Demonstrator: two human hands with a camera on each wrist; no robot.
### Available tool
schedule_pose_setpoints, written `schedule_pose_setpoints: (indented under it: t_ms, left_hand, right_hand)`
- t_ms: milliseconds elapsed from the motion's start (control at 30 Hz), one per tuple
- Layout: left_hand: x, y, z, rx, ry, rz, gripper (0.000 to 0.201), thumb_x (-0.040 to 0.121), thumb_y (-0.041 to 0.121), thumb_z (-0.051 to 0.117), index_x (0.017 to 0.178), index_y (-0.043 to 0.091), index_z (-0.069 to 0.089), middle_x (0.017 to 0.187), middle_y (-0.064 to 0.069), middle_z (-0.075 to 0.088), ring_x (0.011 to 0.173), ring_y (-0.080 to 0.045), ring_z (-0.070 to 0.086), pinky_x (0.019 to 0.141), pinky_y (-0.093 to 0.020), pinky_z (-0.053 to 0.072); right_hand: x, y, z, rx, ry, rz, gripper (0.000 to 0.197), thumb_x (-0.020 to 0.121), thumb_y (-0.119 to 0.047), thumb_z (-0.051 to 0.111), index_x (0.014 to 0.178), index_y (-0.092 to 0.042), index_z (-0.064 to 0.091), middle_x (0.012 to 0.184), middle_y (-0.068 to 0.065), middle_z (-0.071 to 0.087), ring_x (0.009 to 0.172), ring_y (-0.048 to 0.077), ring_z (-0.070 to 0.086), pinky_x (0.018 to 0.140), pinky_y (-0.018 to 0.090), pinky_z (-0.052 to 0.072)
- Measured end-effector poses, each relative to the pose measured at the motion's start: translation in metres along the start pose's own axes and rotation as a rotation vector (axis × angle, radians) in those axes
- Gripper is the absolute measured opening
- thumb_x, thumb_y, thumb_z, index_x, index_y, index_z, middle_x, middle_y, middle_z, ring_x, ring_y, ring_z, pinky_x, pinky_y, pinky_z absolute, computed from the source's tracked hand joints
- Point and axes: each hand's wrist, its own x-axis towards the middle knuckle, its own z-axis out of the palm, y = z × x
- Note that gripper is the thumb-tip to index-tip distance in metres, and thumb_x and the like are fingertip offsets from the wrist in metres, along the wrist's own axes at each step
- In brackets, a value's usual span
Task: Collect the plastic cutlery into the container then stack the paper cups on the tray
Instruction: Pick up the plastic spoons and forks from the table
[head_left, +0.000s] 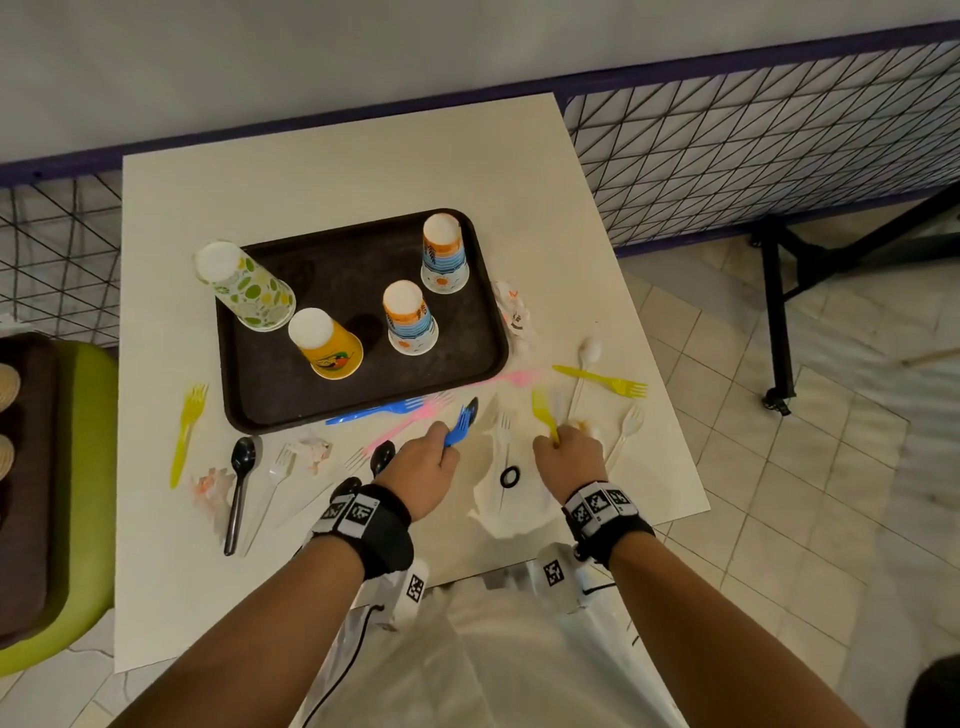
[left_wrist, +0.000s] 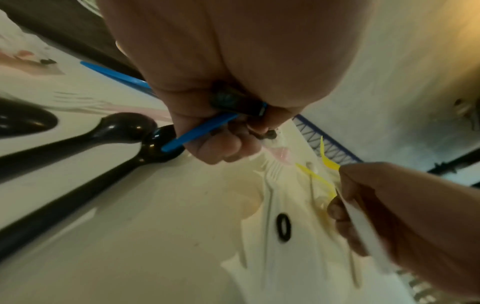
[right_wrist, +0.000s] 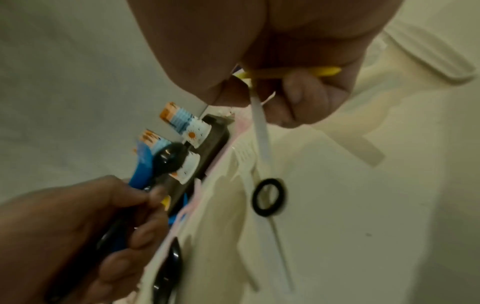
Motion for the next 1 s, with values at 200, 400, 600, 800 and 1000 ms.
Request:
schedule_pose_setpoints:
  t_ms: [200, 400, 600, 800, 1000]
  left_hand:
    - [0.011, 0.023, -0.01, -0.418, -0.02, -0.037, 0.012, 0.101, 0.022, 0.042, 0.1, 0.018, 0.053, 0.078, -0.006, 0.056, 0.066, -0.023, 0.052, 0.066, -0.039, 0.045]
    - [0.008, 0.044, -0.015, -0.784, -0.086, -0.136, 0.017, 0.099, 0.014, 0.037, 0.091, 0.016, 0.052, 0.065, 0.0, 0.036, 0.053, -0.015, 0.03, 0.05, -0.029, 0.027]
    - [0.006, 0.038, -0.012, -0.743, -0.039, -0.071, 0.021, 0.102, 0.023, 0.037, 0.107, 0.021, 0.057, 0.087, -0.013, 0.062, 0.076, -0.03, 0.06, 0.074, -0.047, 0.058]
    - [-0.001, 0.023, -0.011, -0.683, 0.04, -0.109, 0.026, 0.093, 0.038, 0.047, 0.103, 0.021, 0.065, 0.103, -0.012, 0.072, 0.101, -0.031, 0.069, 0.097, -0.055, 0.054]
    - [-0.022, 0.022, -0.006, -0.735, 0.054, -0.128, 0.023, 0.102, 0.032, 0.054, 0.102, 0.019, 0.074, 0.105, -0.01, 0.074, 0.103, -0.026, 0.071, 0.097, -0.047, 0.057]
  right_hand:
    - [-0.015, -0.02, -0.008, 0.309, -0.077, -0.046, 0.015, 0.078, -0.017, 0.052, 0.07, -0.005, 0.048, 0.062, 0.022, 0.069, 0.059, 0.031, 0.066, 0.069, 0.049, 0.055]
    - [-0.022, -0.053, 0.008, 0.657, -0.347, -0.031, 0.025, 0.09, 0.003, 0.03, 0.076, -0.014, 0.042, 0.053, 0.008, 0.032, 0.036, 0.017, 0.034, 0.047, 0.026, 0.028]
    - [-0.025, -0.061, 0.027, 0.503, -0.429, -0.101, 0.01, 0.099, -0.012, 0.033, 0.092, -0.02, 0.033, 0.062, 0.006, 0.031, 0.045, 0.015, 0.028, 0.047, 0.022, 0.024]
    - [-0.034, -0.048, 0.045, 0.277, -0.334, -0.288, 0.009, 0.103, -0.021, 0.035, 0.105, -0.012, 0.037, 0.078, 0.012, 0.056, 0.059, 0.019, 0.047, 0.054, 0.028, 0.035]
    - [-0.048, -0.037, 0.056, 0.269, -0.264, -0.307, 0.018, 0.107, -0.027, 0.032, 0.104, -0.012, 0.043, 0.075, 0.004, 0.051, 0.058, 0.017, 0.044, 0.062, 0.035, 0.041]
